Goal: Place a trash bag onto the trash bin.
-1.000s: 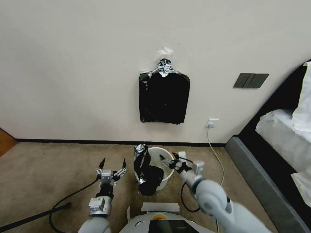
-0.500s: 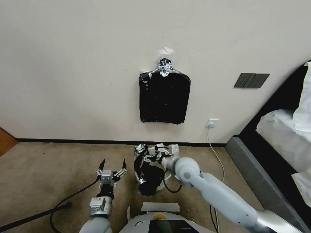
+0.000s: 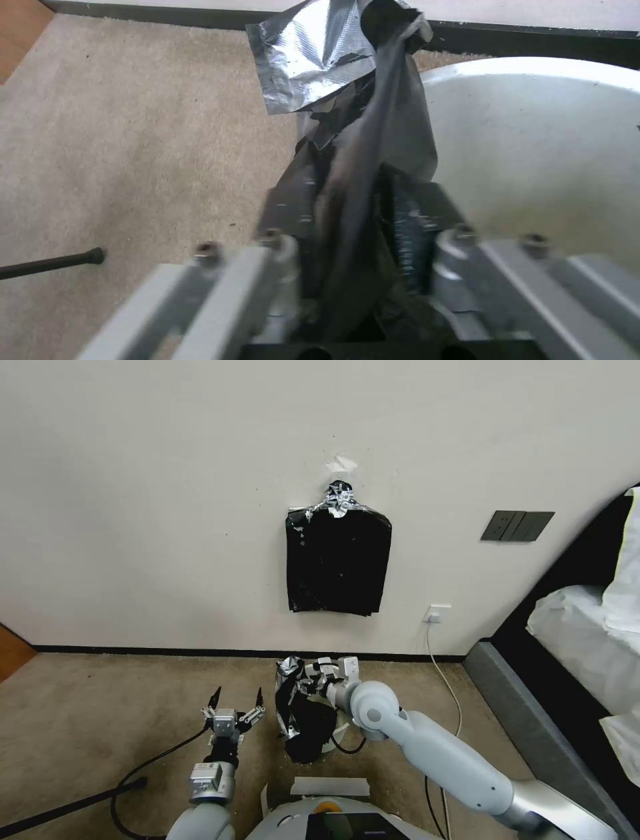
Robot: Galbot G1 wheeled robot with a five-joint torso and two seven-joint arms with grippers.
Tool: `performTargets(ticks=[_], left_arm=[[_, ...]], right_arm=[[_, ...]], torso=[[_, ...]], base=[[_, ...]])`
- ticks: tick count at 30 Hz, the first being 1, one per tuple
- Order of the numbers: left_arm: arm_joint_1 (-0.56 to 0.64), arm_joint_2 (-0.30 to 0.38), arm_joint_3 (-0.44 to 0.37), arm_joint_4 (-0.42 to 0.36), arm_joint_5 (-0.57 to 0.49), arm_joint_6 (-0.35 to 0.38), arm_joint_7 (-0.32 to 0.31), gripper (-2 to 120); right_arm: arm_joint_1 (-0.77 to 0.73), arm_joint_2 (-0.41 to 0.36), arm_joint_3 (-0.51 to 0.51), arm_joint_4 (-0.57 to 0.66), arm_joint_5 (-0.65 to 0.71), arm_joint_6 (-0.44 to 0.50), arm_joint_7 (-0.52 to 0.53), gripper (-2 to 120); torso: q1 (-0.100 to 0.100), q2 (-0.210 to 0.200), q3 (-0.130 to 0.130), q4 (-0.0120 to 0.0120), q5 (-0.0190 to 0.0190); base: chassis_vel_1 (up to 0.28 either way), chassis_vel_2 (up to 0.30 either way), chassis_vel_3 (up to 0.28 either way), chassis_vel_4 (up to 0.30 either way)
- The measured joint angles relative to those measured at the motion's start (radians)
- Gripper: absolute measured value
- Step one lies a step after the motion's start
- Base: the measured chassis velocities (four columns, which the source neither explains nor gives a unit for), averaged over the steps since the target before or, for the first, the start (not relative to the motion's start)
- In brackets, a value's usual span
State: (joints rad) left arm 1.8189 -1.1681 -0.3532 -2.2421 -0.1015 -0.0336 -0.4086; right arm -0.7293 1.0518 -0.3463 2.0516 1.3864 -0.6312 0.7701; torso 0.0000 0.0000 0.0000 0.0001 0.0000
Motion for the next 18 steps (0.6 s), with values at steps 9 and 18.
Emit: performTargets(ticks=[9, 18], left_arm=[[-0.103, 0.055, 0.1, -0.008, -0.058, 0.168, -0.066, 100], [-0.239, 0.081, 0.203, 0.015, -0.17, 0.331, -0.135, 100]], right_arm=[[0.004, -0.045, -0.005, 0.017, -0.046, -0.031, -0.033, 0], [0.001, -0.114, 0.003, 0.015, -0.127, -0.062, -0.085, 0]], torso=[[0.0, 0.0, 0.0, -0.0001, 0.0], [0.0, 0.0, 0.0, -0.0002, 0.0001]], base=[[0.0, 0.0, 0.0, 0.0], [0.0, 0.0, 0.0, 0.0]])
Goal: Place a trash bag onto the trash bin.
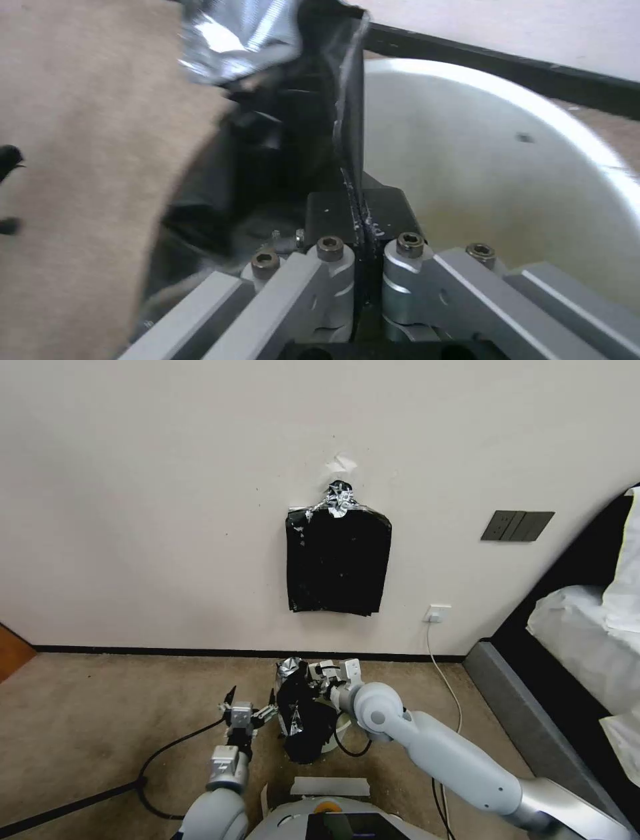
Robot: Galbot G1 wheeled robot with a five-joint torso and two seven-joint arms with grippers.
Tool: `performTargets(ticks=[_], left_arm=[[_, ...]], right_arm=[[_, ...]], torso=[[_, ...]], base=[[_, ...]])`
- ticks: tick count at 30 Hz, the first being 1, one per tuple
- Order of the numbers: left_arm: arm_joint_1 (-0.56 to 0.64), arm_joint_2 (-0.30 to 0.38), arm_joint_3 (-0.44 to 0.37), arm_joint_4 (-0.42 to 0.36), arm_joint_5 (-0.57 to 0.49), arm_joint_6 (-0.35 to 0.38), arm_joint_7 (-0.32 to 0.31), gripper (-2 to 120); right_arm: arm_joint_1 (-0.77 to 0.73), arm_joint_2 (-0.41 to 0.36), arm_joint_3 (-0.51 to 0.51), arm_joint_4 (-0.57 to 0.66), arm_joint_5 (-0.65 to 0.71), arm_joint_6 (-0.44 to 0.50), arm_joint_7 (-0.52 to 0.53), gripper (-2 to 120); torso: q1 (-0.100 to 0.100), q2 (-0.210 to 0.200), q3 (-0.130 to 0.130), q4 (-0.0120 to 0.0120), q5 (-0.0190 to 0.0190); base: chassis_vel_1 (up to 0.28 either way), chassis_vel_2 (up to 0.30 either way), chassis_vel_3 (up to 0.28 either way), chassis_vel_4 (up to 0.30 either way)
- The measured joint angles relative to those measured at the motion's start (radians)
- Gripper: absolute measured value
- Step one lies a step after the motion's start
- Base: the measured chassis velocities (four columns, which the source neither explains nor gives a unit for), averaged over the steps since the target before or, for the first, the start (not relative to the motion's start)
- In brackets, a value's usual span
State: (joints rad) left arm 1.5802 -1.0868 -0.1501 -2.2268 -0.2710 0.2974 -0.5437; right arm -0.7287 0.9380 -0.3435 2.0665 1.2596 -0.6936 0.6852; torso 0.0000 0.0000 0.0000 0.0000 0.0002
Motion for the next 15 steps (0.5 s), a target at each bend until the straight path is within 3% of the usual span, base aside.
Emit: performTargets(ticks=[6, 15], left_arm=[[-0.092, -0.023, 0.09, 0.046, -0.067, 0.09, -0.056, 100], [-0.208, -0.066, 0.15, 0.134, -0.116, 0.136, -0.091, 100]], right_arm=[[-0.016, -0.054, 0.032, -0.002, -0.037, -0.01, -0.034, 0], [-0.038, -0.054, 0.044, 0.005, -0.049, -0.01, -0.059, 0]], torso=[[0.0, 0.0, 0.0, 0.0001, 0.0], [0.0, 0.0, 0.0, 0.0001, 0.0]], base=[[0.0, 0.0, 0.0, 0.0], [0.0, 0.0, 0.0, 0.0]])
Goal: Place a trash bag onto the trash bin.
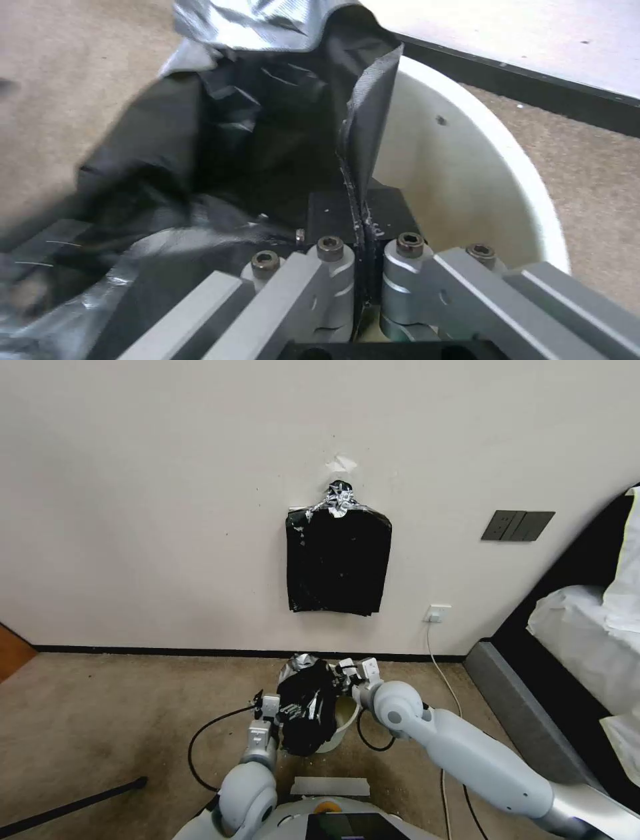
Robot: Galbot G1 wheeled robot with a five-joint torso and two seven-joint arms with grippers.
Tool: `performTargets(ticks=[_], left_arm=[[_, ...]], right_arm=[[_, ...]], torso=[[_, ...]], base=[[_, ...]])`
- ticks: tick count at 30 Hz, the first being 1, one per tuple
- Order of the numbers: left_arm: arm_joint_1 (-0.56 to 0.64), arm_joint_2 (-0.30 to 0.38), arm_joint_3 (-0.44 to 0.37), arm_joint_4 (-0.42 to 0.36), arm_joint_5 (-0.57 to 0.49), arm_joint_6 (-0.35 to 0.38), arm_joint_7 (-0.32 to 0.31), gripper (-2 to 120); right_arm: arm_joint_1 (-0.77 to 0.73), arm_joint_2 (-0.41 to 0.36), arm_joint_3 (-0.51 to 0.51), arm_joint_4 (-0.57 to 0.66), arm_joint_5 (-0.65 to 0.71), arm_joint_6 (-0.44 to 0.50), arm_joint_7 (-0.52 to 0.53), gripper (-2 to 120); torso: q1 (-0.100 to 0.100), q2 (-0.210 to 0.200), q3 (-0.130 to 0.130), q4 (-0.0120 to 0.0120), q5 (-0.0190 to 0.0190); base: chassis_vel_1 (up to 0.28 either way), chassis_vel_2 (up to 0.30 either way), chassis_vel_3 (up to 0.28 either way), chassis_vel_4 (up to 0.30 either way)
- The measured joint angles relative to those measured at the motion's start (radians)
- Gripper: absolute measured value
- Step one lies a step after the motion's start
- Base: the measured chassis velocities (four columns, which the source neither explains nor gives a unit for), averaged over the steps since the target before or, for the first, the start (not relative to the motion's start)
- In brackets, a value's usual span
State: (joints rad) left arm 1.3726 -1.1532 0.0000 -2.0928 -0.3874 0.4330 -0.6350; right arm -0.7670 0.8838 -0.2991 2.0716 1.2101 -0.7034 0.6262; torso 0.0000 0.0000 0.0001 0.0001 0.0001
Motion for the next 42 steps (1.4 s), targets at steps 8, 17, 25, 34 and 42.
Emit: performTargets(ticks=[8, 17, 25, 34, 42], left_arm=[[-0.044, -0.042, 0.016, 0.062, -0.037, 0.026, -0.026, 100], [-0.083, -0.064, 0.011, 0.097, -0.124, 0.08, -0.056, 100], [-0.134, -0.071, 0.011, 0.126, -0.2, 0.123, -0.077, 97], [-0.183, -0.066, 0.028, 0.156, -0.269, 0.175, -0.14, 71], [-0.212, -0.068, 0.032, 0.163, -0.376, 0.238, -0.196, 39]], right_arm=[[-0.003, -0.001, -0.002, -0.005, -0.005, 0.002, -0.006, 0], [0.01, 0.004, -0.025, -0.003, -0.011, 0.002, -0.018, 0], [0.01, -0.001, -0.03, -0.003, -0.017, 0.002, -0.019, 0], [0.01, -0.005, -0.037, -0.006, -0.02, 0.003, -0.019, 0], [0.019, -0.014, -0.047, -0.006, -0.022, 0.004, -0.017, 0]], torso=[[0.0, 0.0, 0.0, -0.0001, -0.0001], [0.0, 0.0, 0.0, 0.0, -0.0001], [0.0, 0.0, 0.0, -0.0001, -0.0002], [0.0, 0.0, 0.0, -0.0001, -0.0001], [0.0, 0.0, 0.0, 0.0002, 0.0003]], base=[[0.0, 0.0, 0.0, 0.0], [0.0, 0.0, 0.0, 0.0], [0.0, 0.0, 0.0, 0.0], [0.0, 0.0, 0.0, 0.0], [0.0, 0.0, 0.0, 0.0]])
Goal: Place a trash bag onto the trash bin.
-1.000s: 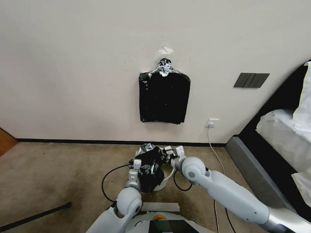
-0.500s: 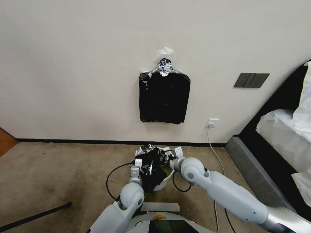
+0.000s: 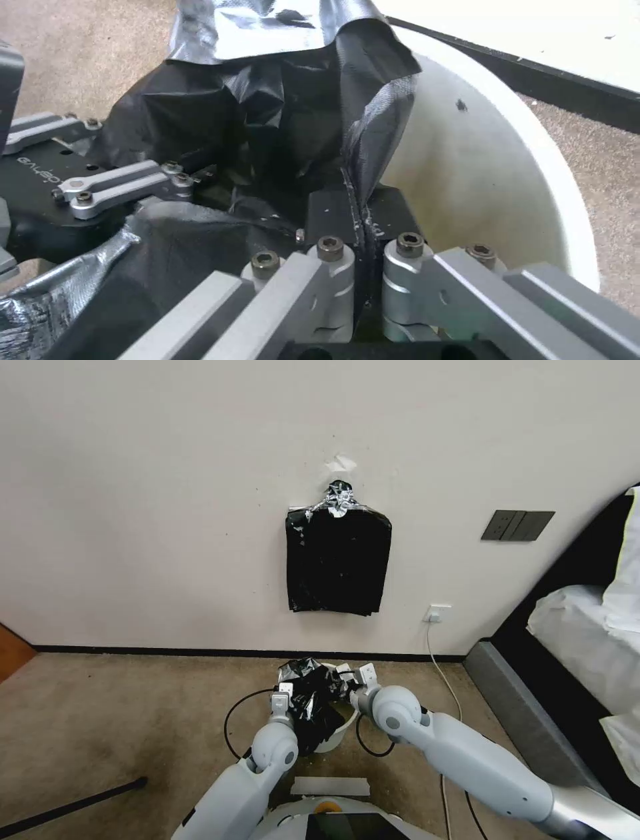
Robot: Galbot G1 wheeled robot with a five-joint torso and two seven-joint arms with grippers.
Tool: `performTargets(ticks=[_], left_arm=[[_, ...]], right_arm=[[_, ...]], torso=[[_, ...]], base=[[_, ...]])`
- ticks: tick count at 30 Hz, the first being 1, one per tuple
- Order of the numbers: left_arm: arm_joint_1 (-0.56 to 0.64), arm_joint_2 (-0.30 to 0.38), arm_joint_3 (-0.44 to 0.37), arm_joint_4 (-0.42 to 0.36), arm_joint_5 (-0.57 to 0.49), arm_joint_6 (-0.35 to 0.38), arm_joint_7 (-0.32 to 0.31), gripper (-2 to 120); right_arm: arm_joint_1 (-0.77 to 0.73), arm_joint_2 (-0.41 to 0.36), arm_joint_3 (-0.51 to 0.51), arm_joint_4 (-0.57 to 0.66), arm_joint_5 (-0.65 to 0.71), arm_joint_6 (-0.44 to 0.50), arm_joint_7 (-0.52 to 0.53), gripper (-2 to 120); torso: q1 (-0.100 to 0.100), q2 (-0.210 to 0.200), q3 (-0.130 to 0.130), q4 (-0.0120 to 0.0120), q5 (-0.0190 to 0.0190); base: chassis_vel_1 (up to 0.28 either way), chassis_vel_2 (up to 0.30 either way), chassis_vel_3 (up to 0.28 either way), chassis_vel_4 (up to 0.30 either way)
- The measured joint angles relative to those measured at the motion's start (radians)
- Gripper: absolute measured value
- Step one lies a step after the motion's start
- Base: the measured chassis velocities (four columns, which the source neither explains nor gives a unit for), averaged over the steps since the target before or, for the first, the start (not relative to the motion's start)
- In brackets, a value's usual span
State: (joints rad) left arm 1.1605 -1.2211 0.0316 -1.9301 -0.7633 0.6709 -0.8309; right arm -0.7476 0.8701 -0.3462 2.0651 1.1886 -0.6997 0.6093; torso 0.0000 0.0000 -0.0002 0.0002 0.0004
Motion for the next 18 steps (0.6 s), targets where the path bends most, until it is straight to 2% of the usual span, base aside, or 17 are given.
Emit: performTargets(ticks=[1, 5, 6, 9, 14, 17, 18], left_arm=[[0.0, 0.0, 0.0, 0.0, 0.0, 0.0, 0.0, 39], [-0.024, -0.006, 0.005, -0.002, -0.078, 0.028, -0.048, 21], [-0.024, -0.006, 0.005, -0.002, -0.078, 0.028, -0.048, 21], [-0.029, -0.012, 0.005, -0.004, -0.111, 0.029, -0.068, 10], [-0.019, -0.011, 0.0, -0.01, -0.122, 0.01, -0.073, 5], [0.0, 0.001, -0.008, -0.027, -0.123, -0.016, -0.064, 5], [0.0, 0.001, -0.008, -0.027, -0.123, -0.016, -0.064, 5]], right_arm=[[0.0, 0.0, 0.0, 0.0, 0.0, 0.0, 0.0, 0], [0.002, -0.001, -0.001, -0.003, -0.001, 0.001, 0.0, 0], [0.002, -0.001, -0.001, -0.003, -0.001, 0.001, 0.0, 0], [-0.006, 0.0, 0.0, -0.004, -0.013, 0.003, 0.0, 0], [-0.028, 0.001, 0.016, 0.004, -0.05, 0.006, -0.006, 0], [-0.062, -0.003, 0.028, 0.01, -0.159, 0.048, -0.046, 0], [-0.062, -0.003, 0.028, 0.01, -0.159, 0.048, -0.046, 0]], torso=[[0.0, 0.0, 0.0, 0.0, 0.0], [0.0, 0.0, 0.0, -0.0002, -0.0003], [0.0, 0.0, 0.0, -0.0002, -0.0003], [0.0, 0.0, 0.0, -0.0001, -0.0002], [0.0, 0.0, 0.0, -0.0002, -0.0005], [0.0, 0.0, 0.0, -0.0005, -0.0007], [0.0, 0.0, 0.0, -0.0005, -0.0007]], base=[[0.0, 0.0, 0.0, 0.0], [0.0, 0.0, 0.0, 0.0], [0.0, 0.0, 0.0, 0.0], [0.0, 0.0, 0.0, 0.0], [0.0, 0.0, 0.0, 0.0], [0.0, 0.0, 0.0, 0.0], [0.0, 0.0, 0.0, 0.0]])
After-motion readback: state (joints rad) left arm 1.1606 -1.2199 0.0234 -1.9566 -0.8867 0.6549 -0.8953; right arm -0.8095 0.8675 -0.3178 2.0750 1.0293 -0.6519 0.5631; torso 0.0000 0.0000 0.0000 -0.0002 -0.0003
